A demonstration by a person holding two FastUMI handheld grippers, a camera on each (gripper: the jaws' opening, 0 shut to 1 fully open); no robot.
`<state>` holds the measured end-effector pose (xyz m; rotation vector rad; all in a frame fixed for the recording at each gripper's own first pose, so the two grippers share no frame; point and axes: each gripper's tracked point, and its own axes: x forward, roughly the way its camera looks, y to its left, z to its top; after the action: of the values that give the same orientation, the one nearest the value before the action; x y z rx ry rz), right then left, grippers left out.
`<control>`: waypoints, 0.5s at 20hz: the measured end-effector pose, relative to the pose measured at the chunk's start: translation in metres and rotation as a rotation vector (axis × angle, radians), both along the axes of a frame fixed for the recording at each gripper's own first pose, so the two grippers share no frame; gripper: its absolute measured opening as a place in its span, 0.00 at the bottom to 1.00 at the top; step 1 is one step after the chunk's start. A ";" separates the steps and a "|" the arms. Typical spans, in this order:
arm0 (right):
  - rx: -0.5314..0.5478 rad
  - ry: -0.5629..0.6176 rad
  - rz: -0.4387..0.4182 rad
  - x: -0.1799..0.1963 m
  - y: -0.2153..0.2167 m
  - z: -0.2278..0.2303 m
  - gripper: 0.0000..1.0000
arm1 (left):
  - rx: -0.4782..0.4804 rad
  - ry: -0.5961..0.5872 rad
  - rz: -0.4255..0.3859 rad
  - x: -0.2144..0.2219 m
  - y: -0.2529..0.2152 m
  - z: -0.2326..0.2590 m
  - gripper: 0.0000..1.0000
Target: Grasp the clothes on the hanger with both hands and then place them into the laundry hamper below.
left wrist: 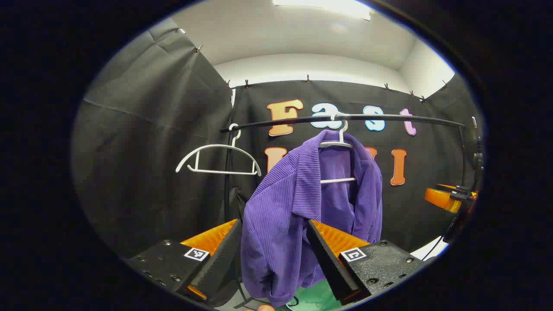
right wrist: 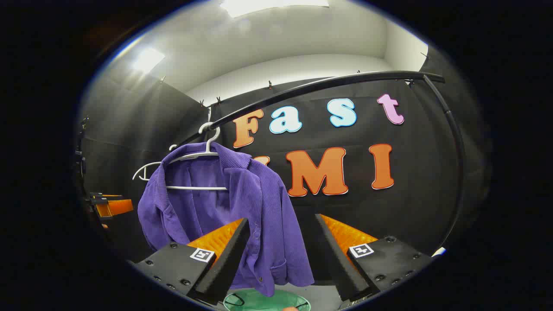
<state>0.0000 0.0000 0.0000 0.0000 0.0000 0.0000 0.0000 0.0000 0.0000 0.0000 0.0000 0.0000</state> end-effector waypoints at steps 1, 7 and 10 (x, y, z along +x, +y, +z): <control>0.002 0.002 0.000 -0.001 -0.001 -0.001 0.89 | 0.000 0.002 -0.002 -0.002 -0.003 0.000 0.93; 0.015 0.008 -0.004 -0.001 -0.003 -0.004 0.89 | 0.046 -0.023 0.003 -0.015 -0.012 0.010 0.92; 0.021 0.010 -0.003 -0.001 -0.003 -0.005 0.89 | 0.049 -0.030 0.004 -0.022 -0.015 0.014 0.95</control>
<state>-0.0014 -0.0033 -0.0055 0.0212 0.0097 -0.0032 -0.0219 -0.0149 0.0136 0.0485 -0.0303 0.0037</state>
